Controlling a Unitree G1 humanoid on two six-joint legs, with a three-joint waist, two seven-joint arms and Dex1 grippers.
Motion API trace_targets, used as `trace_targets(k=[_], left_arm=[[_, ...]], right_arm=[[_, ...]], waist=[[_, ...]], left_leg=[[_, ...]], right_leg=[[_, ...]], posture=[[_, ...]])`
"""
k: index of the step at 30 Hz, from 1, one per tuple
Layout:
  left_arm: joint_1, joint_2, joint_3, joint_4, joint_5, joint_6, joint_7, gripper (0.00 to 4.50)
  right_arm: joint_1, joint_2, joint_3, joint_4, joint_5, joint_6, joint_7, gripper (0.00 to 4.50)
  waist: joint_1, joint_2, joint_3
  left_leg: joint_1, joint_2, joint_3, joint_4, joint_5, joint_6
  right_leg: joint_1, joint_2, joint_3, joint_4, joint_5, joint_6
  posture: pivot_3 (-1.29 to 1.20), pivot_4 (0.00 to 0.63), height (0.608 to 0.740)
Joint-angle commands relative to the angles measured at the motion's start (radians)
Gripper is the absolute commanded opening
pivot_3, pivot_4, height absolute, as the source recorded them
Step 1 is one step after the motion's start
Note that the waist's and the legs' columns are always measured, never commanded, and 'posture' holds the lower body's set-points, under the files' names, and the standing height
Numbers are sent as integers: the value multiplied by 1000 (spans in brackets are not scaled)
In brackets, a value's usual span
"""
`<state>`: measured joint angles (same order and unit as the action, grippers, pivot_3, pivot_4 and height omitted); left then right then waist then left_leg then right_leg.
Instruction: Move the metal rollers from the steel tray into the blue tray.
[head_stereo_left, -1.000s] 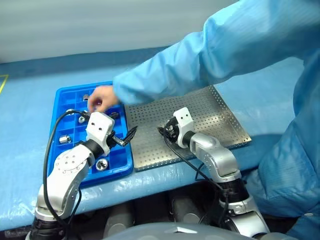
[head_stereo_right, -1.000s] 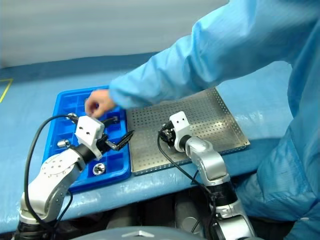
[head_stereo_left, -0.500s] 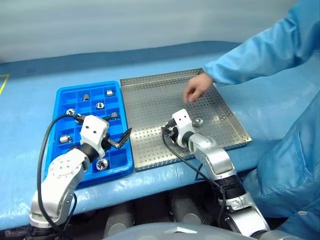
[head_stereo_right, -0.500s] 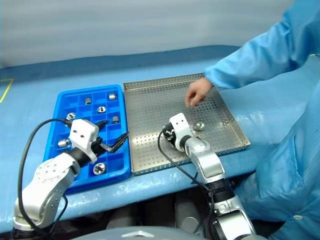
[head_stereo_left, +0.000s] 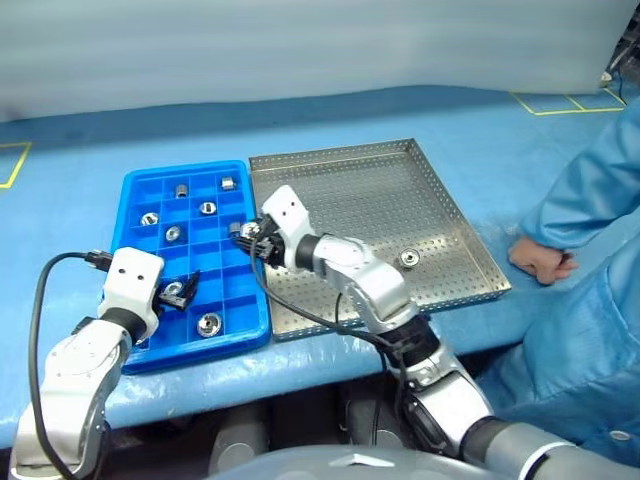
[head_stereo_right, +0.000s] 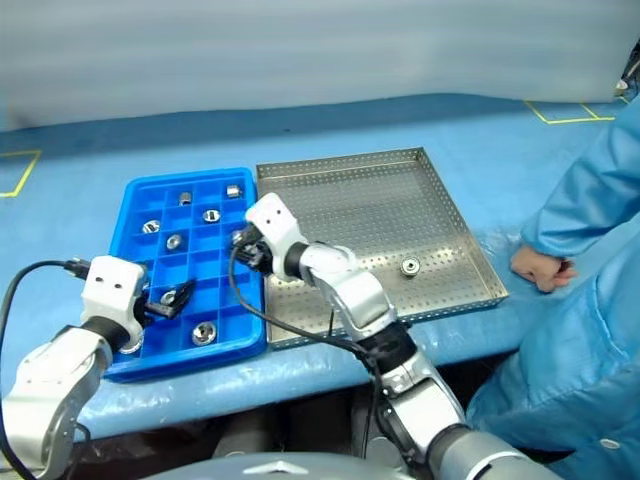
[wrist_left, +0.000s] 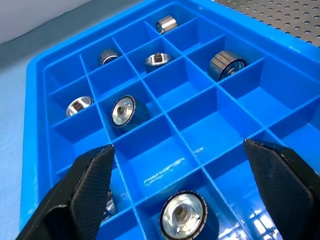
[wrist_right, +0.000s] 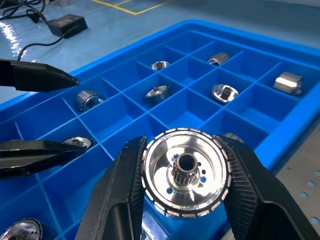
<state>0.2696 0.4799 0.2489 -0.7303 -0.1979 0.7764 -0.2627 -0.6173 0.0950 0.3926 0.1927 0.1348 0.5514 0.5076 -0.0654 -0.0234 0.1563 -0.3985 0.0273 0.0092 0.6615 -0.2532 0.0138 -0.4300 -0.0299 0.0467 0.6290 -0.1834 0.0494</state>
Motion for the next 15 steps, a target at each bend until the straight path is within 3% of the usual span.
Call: trace_targets(k=[1, 15], left_arm=[[27, -23, -4, -85, 0, -36, 2, 4500], [46, -44, 0, -88, -1, -74, -7, 4500]], right_arm=[[-50, 48, 13, 77, -7, -91, 36, 1720], [-148, 133, -18, 321, -1, -199, 73, 1720]], waist=[[9, 0, 0], [40, 0, 0]], left_leg=[[0, 0, 0, 0, -1, -1], [3, 3, -1, 1, -1, -5]], right_leg=[[0, 0, 0, 0, 0, 0], [2, 3, -2, 0, -3, -1]], posture=[[71, 150, 740], [88, 150, 740]])
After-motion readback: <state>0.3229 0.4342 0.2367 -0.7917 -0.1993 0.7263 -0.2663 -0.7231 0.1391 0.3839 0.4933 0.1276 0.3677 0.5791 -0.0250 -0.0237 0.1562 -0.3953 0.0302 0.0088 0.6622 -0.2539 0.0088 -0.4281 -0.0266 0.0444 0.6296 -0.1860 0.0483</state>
